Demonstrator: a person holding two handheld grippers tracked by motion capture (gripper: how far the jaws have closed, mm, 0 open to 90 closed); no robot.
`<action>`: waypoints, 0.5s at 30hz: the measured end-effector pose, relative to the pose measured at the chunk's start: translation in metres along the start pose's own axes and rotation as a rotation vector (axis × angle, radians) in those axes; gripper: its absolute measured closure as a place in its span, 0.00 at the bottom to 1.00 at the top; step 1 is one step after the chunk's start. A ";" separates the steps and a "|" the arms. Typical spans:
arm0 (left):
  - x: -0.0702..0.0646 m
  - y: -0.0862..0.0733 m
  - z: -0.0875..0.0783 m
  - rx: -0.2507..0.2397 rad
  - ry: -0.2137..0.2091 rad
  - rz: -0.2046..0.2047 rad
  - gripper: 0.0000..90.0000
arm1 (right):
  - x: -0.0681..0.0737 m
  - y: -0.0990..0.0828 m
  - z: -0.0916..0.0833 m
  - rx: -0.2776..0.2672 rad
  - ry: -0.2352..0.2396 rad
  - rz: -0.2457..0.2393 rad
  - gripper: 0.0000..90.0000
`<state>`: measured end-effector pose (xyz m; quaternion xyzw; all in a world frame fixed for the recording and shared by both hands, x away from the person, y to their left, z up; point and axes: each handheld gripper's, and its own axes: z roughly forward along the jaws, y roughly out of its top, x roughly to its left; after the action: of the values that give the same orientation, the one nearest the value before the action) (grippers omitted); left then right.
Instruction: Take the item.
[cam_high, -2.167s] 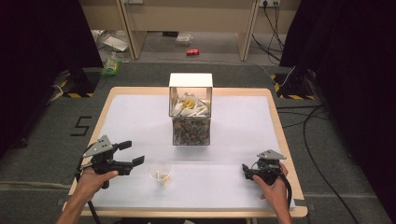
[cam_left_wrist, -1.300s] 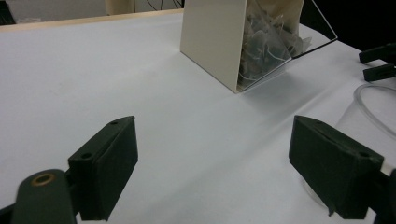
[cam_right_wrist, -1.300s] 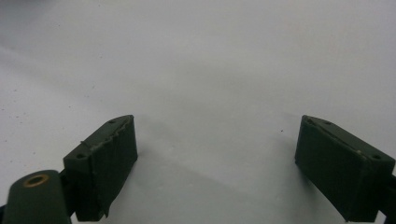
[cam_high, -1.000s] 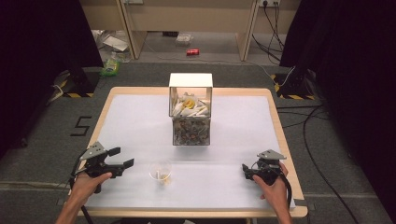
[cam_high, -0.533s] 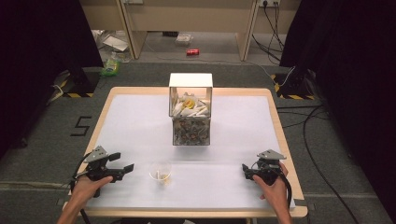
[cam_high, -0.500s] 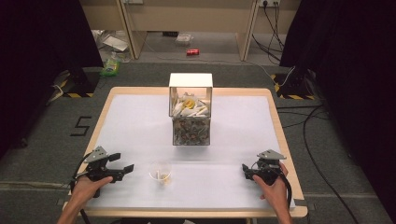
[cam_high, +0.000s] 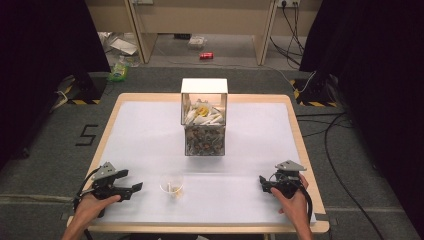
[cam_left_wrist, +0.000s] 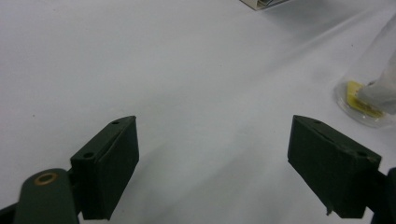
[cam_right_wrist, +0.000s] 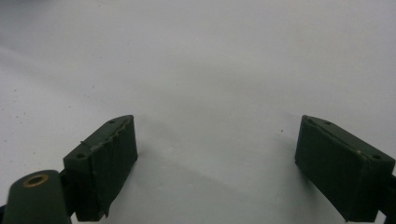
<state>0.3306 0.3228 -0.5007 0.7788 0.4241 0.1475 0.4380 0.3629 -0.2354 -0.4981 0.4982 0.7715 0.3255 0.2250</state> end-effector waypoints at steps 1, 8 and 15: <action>-0.001 -0.002 -0.001 0.004 0.001 0.002 0.18 | 0.000 0.000 0.000 0.000 0.000 0.002 0.15; -0.007 -0.008 -0.002 0.020 0.009 0.017 0.18 | 0.000 0.000 0.000 0.001 0.000 0.003 0.15; -0.013 -0.010 -0.004 0.040 0.011 0.037 0.18 | 0.000 0.000 0.000 0.000 0.000 0.002 0.15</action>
<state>0.3150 0.3171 -0.5043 0.7943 0.4149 0.1512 0.4172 0.3627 -0.2353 -0.4982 0.4991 0.7709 0.3257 0.2246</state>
